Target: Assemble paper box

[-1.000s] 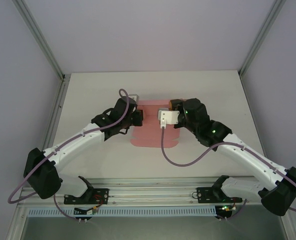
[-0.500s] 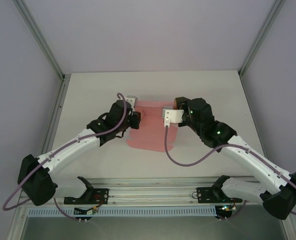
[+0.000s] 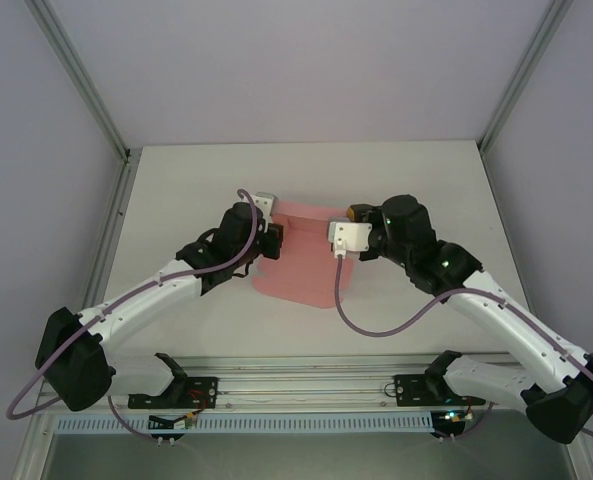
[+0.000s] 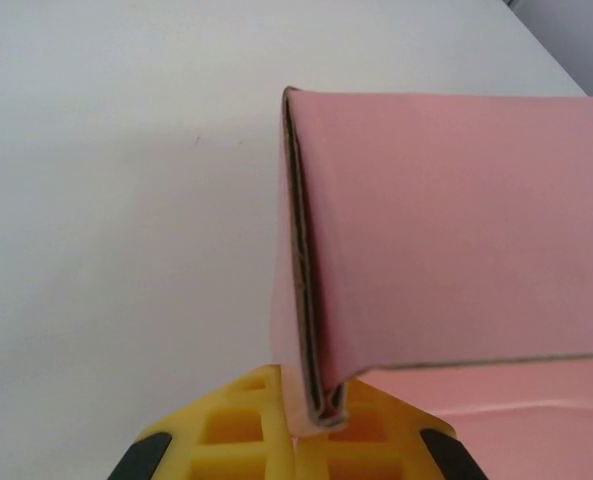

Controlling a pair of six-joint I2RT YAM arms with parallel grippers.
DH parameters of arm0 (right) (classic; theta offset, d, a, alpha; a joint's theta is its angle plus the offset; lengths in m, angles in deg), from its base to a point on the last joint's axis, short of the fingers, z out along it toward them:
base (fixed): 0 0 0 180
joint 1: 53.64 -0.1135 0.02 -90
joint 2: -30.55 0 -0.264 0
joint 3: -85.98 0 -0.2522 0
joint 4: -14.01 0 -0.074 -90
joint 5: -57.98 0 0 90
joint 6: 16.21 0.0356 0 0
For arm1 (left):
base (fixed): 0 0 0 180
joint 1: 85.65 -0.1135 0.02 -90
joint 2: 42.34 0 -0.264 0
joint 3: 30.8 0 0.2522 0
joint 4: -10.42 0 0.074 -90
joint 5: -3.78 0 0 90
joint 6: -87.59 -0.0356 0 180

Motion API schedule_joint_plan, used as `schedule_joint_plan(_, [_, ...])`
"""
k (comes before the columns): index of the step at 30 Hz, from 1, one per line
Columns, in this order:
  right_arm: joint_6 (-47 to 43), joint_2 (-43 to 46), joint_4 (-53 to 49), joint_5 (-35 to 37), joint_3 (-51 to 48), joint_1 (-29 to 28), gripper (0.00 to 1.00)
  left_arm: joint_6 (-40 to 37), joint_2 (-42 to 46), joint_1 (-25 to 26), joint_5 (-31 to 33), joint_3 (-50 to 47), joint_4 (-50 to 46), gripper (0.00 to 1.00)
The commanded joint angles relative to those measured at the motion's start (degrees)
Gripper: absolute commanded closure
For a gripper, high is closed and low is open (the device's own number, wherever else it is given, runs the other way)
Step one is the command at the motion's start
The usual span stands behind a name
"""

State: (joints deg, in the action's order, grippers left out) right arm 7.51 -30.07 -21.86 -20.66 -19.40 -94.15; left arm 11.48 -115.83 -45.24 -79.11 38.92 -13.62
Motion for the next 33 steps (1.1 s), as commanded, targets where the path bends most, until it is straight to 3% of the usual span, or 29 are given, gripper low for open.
schedule_joint_plan(1, [0.1, -0.6, 2.1, -2.4, 0.3, 0.1, 0.75, 1.4, 0.4, 0.5, -0.4, 2.8, -0.1, 1.0])
schedule_joint_plan(6, [-0.6, -1.7, 4.7, -1.7, -0.1, 0.1, 0.83, 4.4, -1.9, 0.4, 2.7, 6.1, -5.3, 1.0])
schedule_joint_plan(15, [4.8, -5.8, 15.1, 3.7, -2.0, -0.2, 0.97, 15.5, -4.4, 0.4, -2.3, 9.1, -7.8, 1.0])
schedule_joint_plan(19, [12.4, -8.6, 21.7, 5.6, -3.2, -0.3, 1.0, 22.6, -3.7, 0.4, -0.8, 8.7, -4.8, 1.0])
schedule_joint_plan(23, [22.4, -13.6, 32.3, 12.3, -4.0, -1.4, 1.0, 28.1, -4.8, 0.4, 0.3, 8.6, 0.5, 1.0])
schedule_joint_plan(30, [29.1, -22.7, 41.1, 20.9, -2.0, -4.8, 1.0, 30.4, -8.9, 1.0, 2.1, 14.6, 1.1, 1.0])
schedule_joint_plan(33, [41.3, -24.0, 41.4, 22.3, -0.8, -6.0, 1.0, 31.4, -9.2, 1.3, 3.9, 14.5, 3.0, 1.0])
